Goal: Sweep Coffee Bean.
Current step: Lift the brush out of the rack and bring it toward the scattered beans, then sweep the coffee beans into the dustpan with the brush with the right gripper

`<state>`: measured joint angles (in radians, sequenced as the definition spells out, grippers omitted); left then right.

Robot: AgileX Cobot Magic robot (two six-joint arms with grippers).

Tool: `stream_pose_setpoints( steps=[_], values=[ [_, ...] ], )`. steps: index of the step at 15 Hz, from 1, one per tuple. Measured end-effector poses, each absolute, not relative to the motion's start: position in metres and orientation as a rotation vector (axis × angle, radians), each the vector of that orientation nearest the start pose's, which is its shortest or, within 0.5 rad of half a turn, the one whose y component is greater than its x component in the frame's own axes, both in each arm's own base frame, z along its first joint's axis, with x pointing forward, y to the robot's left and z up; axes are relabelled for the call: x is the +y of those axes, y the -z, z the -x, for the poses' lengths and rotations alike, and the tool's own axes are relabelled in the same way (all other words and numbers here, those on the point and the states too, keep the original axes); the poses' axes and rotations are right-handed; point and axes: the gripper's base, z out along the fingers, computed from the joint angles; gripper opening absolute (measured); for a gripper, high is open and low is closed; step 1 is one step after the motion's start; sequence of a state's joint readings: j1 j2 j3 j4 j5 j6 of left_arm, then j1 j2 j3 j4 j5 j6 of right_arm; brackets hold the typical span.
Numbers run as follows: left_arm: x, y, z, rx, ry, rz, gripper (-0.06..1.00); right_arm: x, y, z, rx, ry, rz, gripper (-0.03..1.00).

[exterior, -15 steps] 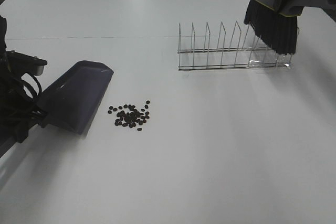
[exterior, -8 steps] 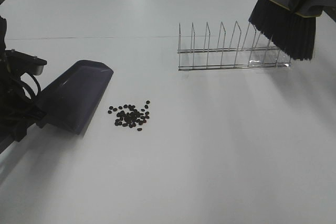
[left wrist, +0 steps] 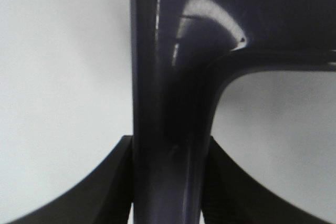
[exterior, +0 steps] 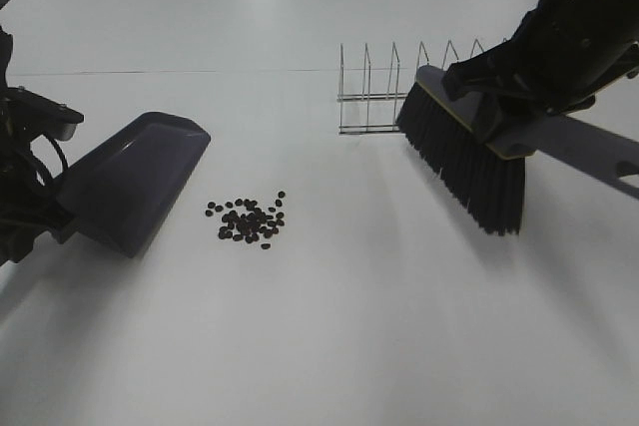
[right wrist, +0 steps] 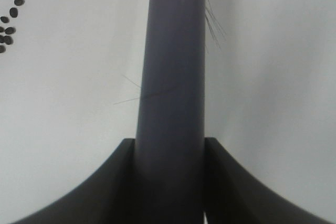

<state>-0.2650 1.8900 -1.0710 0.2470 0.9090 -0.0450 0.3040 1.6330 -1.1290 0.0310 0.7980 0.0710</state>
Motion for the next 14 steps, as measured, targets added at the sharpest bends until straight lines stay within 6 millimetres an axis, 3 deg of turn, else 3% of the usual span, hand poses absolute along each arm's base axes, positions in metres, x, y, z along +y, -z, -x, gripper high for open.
stream_pose_setpoints(
  steps=[4, 6, 9, 14],
  values=[
    [-0.087, -0.139, -0.31, 3.09, -0.352, -0.661, 0.33, 0.131, -0.209, -0.312, 2.775, 0.035, 0.382, 0.31],
    [-0.09, -0.123, -0.308, 3.138, -0.403, -0.698, 0.33, 0.152, -0.193, -0.306, 2.768, 0.206, 0.472, 0.31],
    [-0.096, -0.113, -0.306, 3.155, -0.424, -0.745, 0.33, 0.174, -0.184, -0.304, 2.754, 0.24, 0.54, 0.31],
    [-0.12, -0.095, -0.297, 3.195, -0.394, -0.822, 0.33, 0.211, -0.17, -0.321, 2.754, 0.237, 0.603, 0.31]
  ],
)
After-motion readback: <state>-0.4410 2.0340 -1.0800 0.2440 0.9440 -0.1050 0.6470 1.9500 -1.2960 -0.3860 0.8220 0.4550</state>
